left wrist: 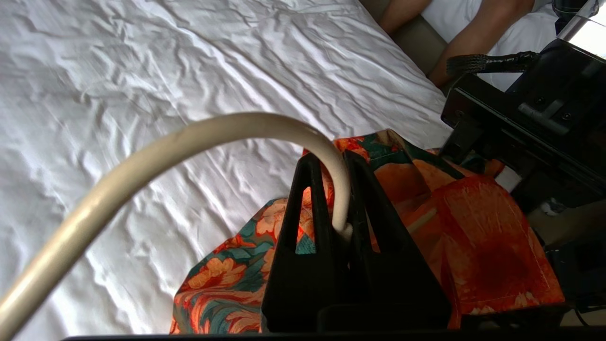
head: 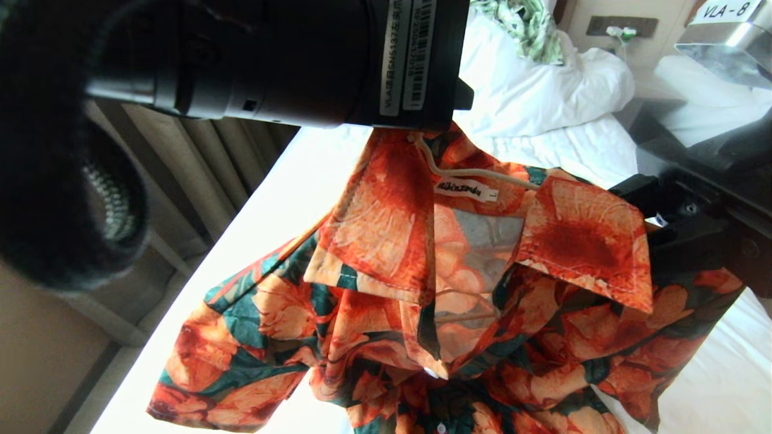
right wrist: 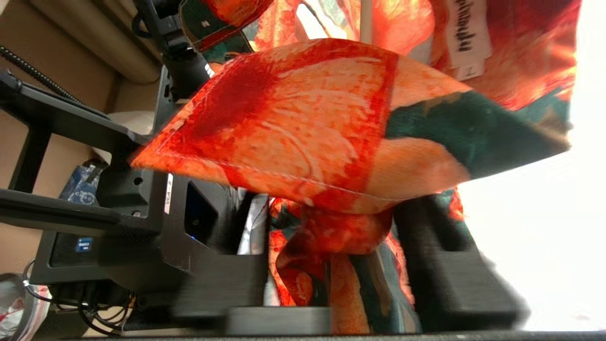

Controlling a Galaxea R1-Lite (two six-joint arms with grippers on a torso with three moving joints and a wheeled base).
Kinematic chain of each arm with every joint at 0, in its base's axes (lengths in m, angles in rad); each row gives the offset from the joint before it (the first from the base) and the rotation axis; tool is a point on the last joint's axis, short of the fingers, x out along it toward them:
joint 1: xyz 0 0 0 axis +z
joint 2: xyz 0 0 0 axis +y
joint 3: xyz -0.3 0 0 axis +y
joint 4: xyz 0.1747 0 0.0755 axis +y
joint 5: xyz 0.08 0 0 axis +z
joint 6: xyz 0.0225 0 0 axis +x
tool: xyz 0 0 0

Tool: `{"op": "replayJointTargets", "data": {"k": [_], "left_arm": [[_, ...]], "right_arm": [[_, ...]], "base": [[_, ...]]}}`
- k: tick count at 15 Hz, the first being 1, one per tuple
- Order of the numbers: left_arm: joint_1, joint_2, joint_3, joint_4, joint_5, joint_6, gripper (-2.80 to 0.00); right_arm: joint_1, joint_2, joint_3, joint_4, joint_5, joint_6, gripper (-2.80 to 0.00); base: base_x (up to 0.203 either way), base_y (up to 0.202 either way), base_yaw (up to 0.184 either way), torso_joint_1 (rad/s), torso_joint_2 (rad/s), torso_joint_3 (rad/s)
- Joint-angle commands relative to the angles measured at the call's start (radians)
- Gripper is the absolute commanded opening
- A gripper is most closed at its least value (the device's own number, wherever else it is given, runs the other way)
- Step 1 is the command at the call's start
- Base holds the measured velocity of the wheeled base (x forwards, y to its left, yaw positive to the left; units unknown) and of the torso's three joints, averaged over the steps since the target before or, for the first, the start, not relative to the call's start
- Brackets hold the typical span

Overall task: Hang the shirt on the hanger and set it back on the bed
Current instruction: Take the clothes hanger out of the clothes

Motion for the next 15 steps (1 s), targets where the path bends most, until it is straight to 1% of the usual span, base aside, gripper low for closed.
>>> {"op": "replayJointTargets", "data": {"k": [1,6,7,8,15], "left_arm": [[-0.001,-0.006,0.001,0.003,0.002,-0.002,-2.8],[-0.001,-0.023,0.027,0.001,0.003,-0.003,-2.8],[-0.001,-0.026,0.032,0.001,0.004,-0.003,-2.45],[-0.001,-0.029,0.035,-0.003,0.007,-0.002,0.0],[-0.002,-0.036,0.032,-0.005,0.013,-0.002,0.0]], "right_arm": [[0.001,-0.007,0.001,0.004,0.008,-0.003,-2.8],[-0.001,-0.015,-0.001,0.004,0.008,-0.002,-2.8],[-0.001,-0.015,-0.001,0.004,0.006,-0.002,-2.8],[0.001,-0.015,-0.001,0.006,0.006,-0.002,-2.8],[0.001,-0.021,-0.007,0.004,0.005,-0.002,-2.8]], "base": [[0.0,0.0,0.0,0.0,0.0,0.0],[0.0,0.0,0.0,0.0,0.0,0.0],[0.0,0.0,0.0,0.0,0.0,0.0],[0.0,0.0,0.0,0.0,0.0,0.0],[0.0,0.0,0.0,0.0,0.0,0.0]]}}
